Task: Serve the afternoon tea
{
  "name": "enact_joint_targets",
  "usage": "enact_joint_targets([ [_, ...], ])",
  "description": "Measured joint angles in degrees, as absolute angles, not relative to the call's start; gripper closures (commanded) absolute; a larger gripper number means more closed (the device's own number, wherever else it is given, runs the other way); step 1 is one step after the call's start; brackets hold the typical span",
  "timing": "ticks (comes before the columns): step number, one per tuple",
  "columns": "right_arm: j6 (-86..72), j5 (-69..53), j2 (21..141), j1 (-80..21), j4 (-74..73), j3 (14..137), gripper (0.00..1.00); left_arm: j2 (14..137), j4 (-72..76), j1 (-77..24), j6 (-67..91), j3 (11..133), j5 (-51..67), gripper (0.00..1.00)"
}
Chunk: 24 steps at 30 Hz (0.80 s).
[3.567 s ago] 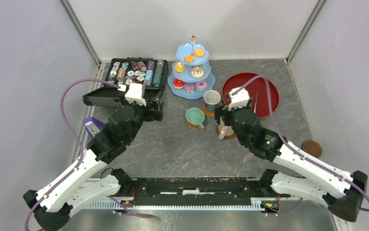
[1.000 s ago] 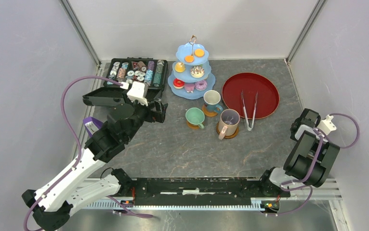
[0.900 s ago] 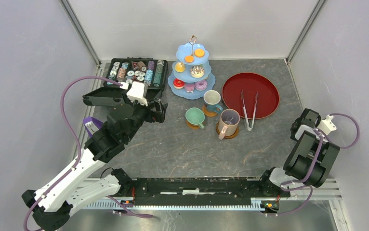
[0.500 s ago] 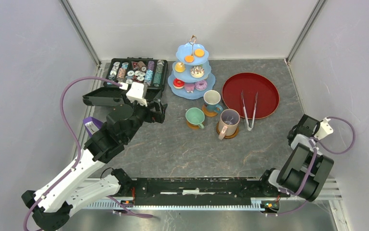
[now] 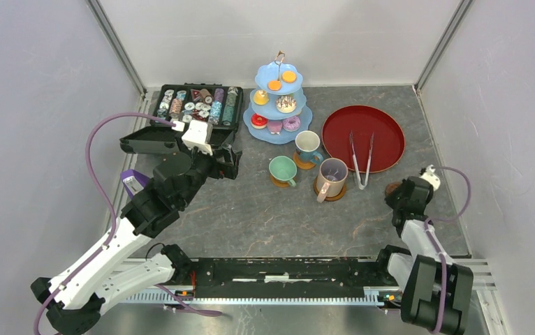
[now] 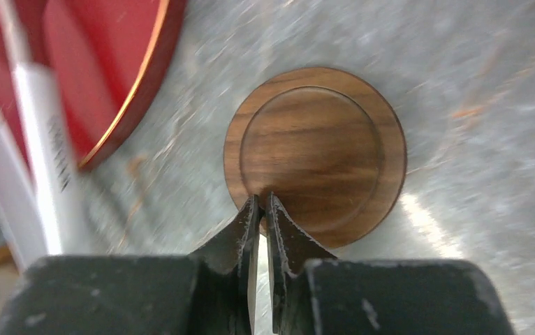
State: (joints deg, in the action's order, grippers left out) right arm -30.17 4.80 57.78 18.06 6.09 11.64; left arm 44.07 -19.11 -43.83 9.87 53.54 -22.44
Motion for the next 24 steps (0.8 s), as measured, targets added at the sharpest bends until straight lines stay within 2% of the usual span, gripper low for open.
enact_joint_targets([
  [5,-31.5,0.9,52.2,12.2,-0.4,11.4,0.77,44.1,-19.1,-43.9,9.9,53.3,-22.4,0.00],
  [9,-31.9,-0.8,50.9,10.2,-3.6,11.9,0.65,43.7,-19.1,-43.8,9.9,53.0,-22.4,0.00],
  [14,-30.7,-2.0,49.2,6.8,-11.4,14.9,0.60,43.3,-19.1,-43.8,9.9,53.0,-22.4,0.00],
  [16,-29.5,-1.6,49.2,6.4,-16.7,17.3,0.54,43.4,-19.1,-43.8,9.9,53.0,-22.4,0.00],
  [18,-28.6,0.1,49.6,6.2,-22.0,19.7,0.54,43.4,-19.1,-43.8,9.9,53.0,-22.4,0.00],
  [19,-28.2,0.8,49.9,6.2,-23.7,20.5,0.55,43.4,-19.1,-43.8,9.9,53.0,-22.4,0.00],
  [20,-28.1,1.6,50.0,6.2,-24.8,20.8,0.60,43.4,-19.1,-43.8,9.9,53.0,-22.4,0.00],
  [22,-28.1,2.7,50.1,6.2,-25.8,21.0,0.77,43.4,-19.1,-43.8,9.9,53.0,-22.5,0.00],
  [24,-28.3,4.1,51.5,6.2,-26.2,21.6,0.90,43.4,-19.1,-43.8,9.9,53.0,-22.5,0.00],
])
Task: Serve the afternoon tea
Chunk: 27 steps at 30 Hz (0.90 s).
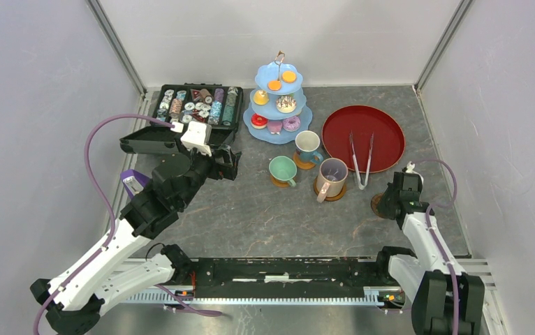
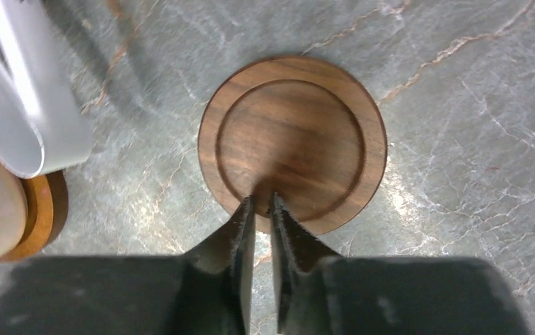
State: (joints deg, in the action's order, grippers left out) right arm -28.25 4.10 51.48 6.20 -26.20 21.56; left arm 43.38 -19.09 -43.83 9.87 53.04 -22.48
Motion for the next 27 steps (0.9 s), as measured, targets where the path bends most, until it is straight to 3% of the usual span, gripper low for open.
enact_joint_targets([
  [6,-27.9,5.9,55.3,6.1,-24.8,23.0,0.99,43.3,-19.1,-43.8,9.9,53.0,-22.5,0.00],
  [12,-27.4,5.7,56.1,4.3,-23.6,22.6,1.00,43.1,-19.1,-43.8,9.9,53.0,-22.4,0.00],
  [27,-34.9,5.8,52.0,-18.7,-27.8,21.3,1.00,43.1,-19.1,-43.8,9.9,53.0,-21.9,0.00],
])
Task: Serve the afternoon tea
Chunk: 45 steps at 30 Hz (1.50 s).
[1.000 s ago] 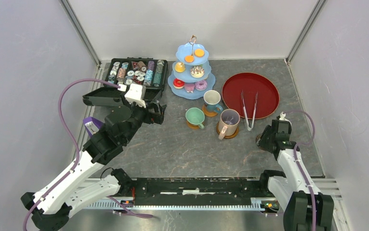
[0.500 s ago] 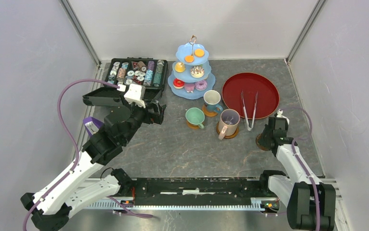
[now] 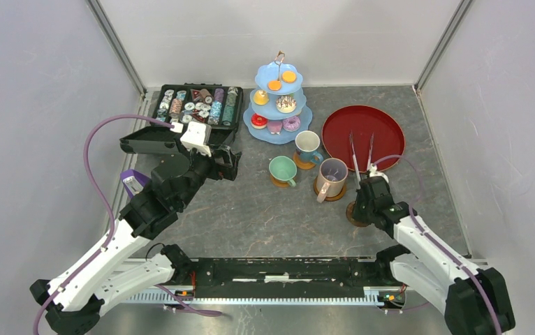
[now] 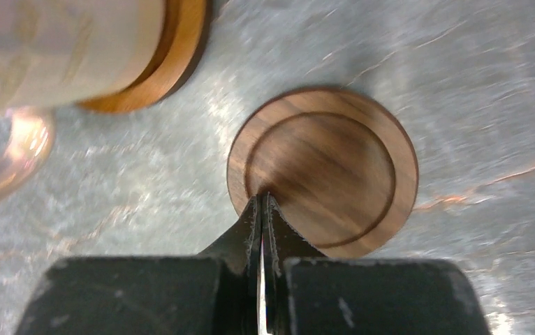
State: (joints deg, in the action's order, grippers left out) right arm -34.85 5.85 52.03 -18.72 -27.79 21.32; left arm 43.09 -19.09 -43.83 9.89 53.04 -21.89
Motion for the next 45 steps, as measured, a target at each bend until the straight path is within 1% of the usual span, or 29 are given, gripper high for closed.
enact_joint_targets([
  [5,-38.2,5.7,50.7,-28.4,-30.4,21.3,1.00,43.1,-19.1,-43.8,9.9,53.0,-21.8,0.00],
  [11,-43.7,8.2,51.5,-44.4,-30.5,21.8,1.00,43.1,-19.1,-43.8,9.9,53.0,-21.8,0.00],
  [14,-45.1,10.4,55.6,-51.1,-29.5,23.7,1.00,43.1,-19.1,-43.8,9.9,53.0,-22.0,0.00],
  [20,-46.2,14.5,65.2,-60.8,-23.1,28.0,1.00,43.0,-19.1,-43.8,9.9,53.0,-22.4,0.00],
  [24,-46.2,17.3,69.3,-63.1,-16.7,28.8,1.00,42.8,-19.1,-43.8,9.9,53.0,-22.6,0.00],
  [33,-44.9,24.8,76.6,-63.4,-4.1,29.5,1.00,42.6,-19.0,-43.8,9.9,53.0,-23.9,0.00],
  [37,-43.4,27.5,80.1,-63.4,-1.7,31.5,1.00,42.5,-18.6,-43.8,9.9,53.0,-24.1,0.00],
  [45,-41.4,30.7,81.9,-62.2,1.0,31.7,1.00,41.9,-18.3,-43.8,9.9,52.2,-25.3,0.00],
])
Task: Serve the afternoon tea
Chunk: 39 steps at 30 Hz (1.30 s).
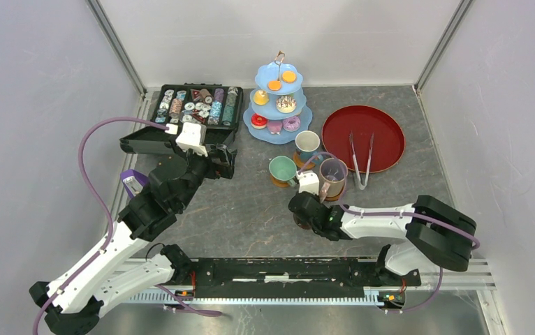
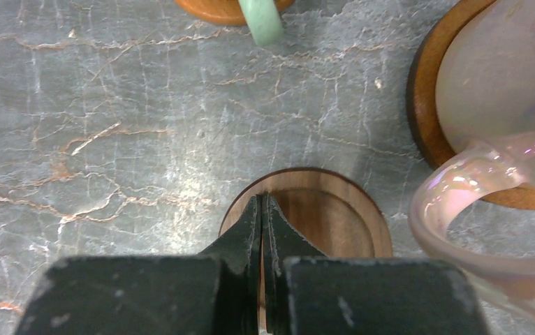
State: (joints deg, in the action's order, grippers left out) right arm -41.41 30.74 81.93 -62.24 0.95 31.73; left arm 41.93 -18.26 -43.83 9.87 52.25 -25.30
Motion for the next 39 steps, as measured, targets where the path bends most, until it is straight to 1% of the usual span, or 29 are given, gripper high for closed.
enact_joint_targets([
  [4,-39.3,31.3,82.1,-61.7,1.3,31.9,1.00,41.9,-18.2,-43.8,9.9,52.1,-25.4,0.00],
  [7,-37.1,31.3,82.1,-61.5,0.4,32.9,0.96,41.9,-18.2,-43.8,9.9,52.1,-25.4,0.00],
  [8,-36.2,31.1,81.9,-61.5,0.0,33.5,0.91,41.9,-18.2,-43.8,9.9,52.1,-25.4,0.00],
  [10,-34.2,30.6,80.8,-61.5,-0.6,35.0,0.69,41.9,-18.2,-43.8,9.9,52.1,-25.5,0.00],
  [12,-31.2,29.3,79.2,-61.5,0.0,37.0,0.53,41.8,-18.2,-43.8,9.9,52.1,-25.7,0.00],
  [13,-30.0,28.3,78.6,-61.5,0.8,37.7,0.47,41.8,-18.2,-43.8,9.9,52.1,-25.9,0.00],
  [15,-26.8,25.3,78.0,-61.5,4.3,38.7,0.41,41.5,-18.2,-43.8,9.9,52.1,-26.6,0.00],
  [18,-22.9,19.4,79.8,-61.5,9.4,40.6,0.38,40.4,-18.0,-43.8,9.9,52.1,-27.9,0.00],
  [21,-21.5,13.6,86.0,-61.9,14.1,45.0,0.34,38.3,-17.4,-43.7,9.9,51.5,-30.0,0.00],
  [26,-23.7,10.8,95.8,-64.3,20.1,52.0,0.23,34.6,-15.6,-43.7,9.8,49.6,-34.2,0.00],
  [30,-32.0,11.1,104.4,-66.0,26.0,58.1,0.25,33.7,-14.3,-43.4,9.8,48.8,-37.0,0.00],
  [34,-40.3,11.5,112.1,-66.2,28.7,63.4,0.25,33.2,-13.9,-43.2,9.8,47.6,-38.3,0.00],
  [39,-47.7,13.1,118.0,-66.2,30.4,66.8,0.22,32.3,-13.7,-43.2,9.8,46.9,-39.3,0.00],
])
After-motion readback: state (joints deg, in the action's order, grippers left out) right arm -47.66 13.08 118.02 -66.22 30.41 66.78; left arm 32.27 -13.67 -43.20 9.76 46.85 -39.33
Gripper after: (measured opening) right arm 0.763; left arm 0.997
